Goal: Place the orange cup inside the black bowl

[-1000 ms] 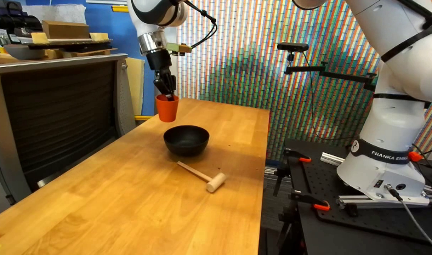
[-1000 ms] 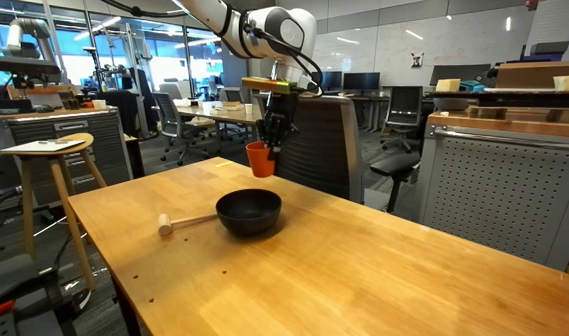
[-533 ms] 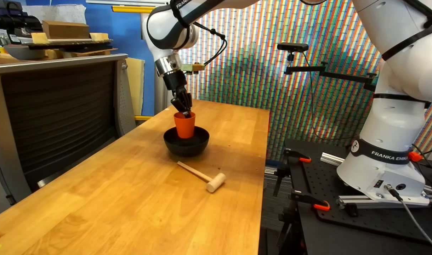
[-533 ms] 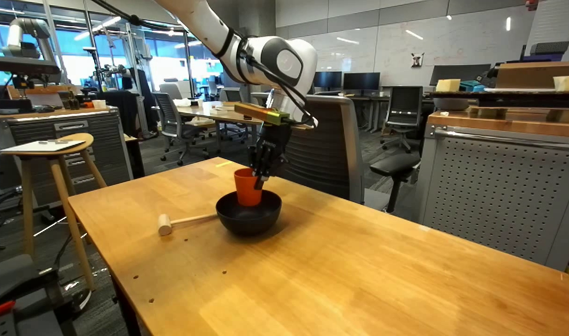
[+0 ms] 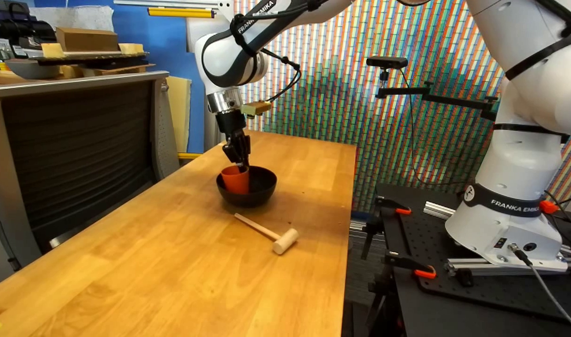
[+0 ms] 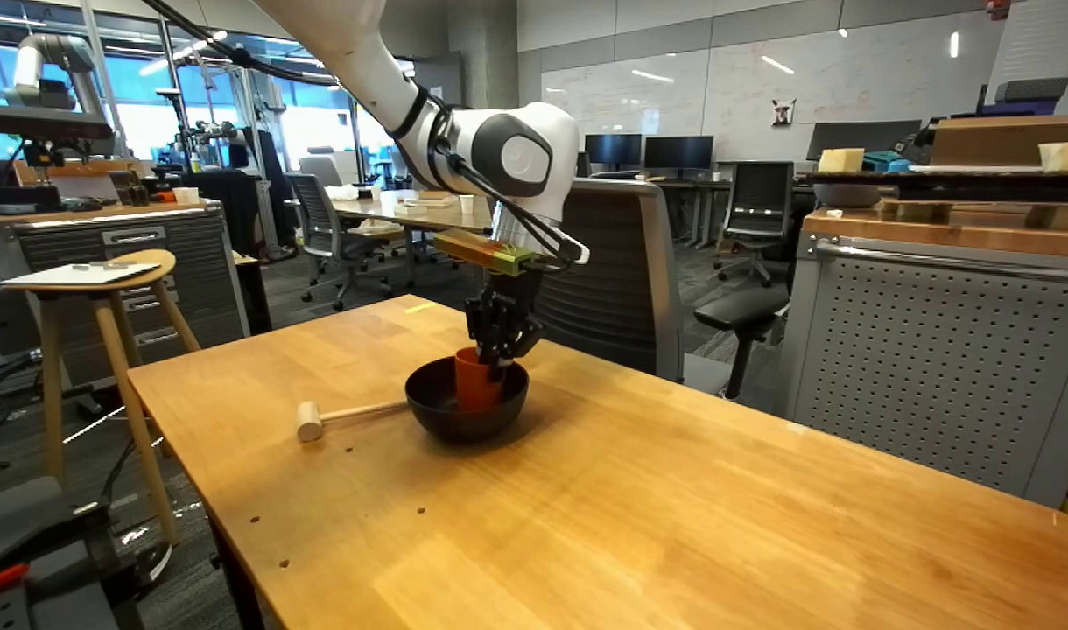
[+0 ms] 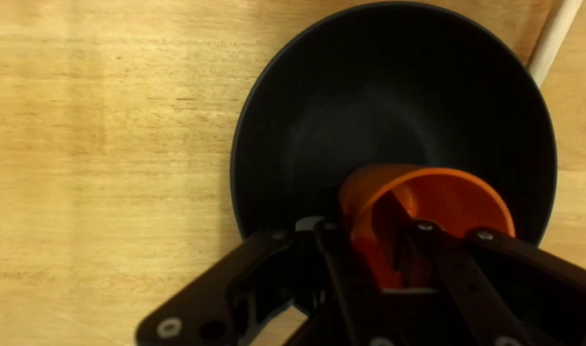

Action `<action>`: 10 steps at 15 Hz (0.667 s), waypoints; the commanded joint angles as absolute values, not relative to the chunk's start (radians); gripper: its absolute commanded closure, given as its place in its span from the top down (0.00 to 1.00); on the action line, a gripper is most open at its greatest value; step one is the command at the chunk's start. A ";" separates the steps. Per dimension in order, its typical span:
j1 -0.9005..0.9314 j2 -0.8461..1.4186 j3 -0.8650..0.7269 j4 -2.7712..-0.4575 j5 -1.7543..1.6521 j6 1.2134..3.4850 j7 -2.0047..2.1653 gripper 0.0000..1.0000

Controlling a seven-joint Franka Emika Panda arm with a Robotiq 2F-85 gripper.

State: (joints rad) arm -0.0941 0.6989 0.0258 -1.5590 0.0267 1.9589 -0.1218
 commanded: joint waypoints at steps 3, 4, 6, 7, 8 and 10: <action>-0.090 0.489 -0.005 -1.778 0.016 2.085 -0.113 0.71; -0.090 0.436 -0.012 -1.826 0.012 2.111 -0.110 0.80; -0.083 0.344 -0.031 -1.908 -0.005 2.184 -0.094 0.95; -0.083 0.292 -0.035 -1.952 -0.011 2.210 -0.096 0.99; -0.086 0.238 -0.038 -1.997 -0.014 2.228 -0.104 1.00; -0.091 0.127 -0.042 -2.090 -0.019 2.245 -0.132 1.00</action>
State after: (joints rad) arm -0.0941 0.3238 -0.0303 -1.8978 0.0006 2.1832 -0.1167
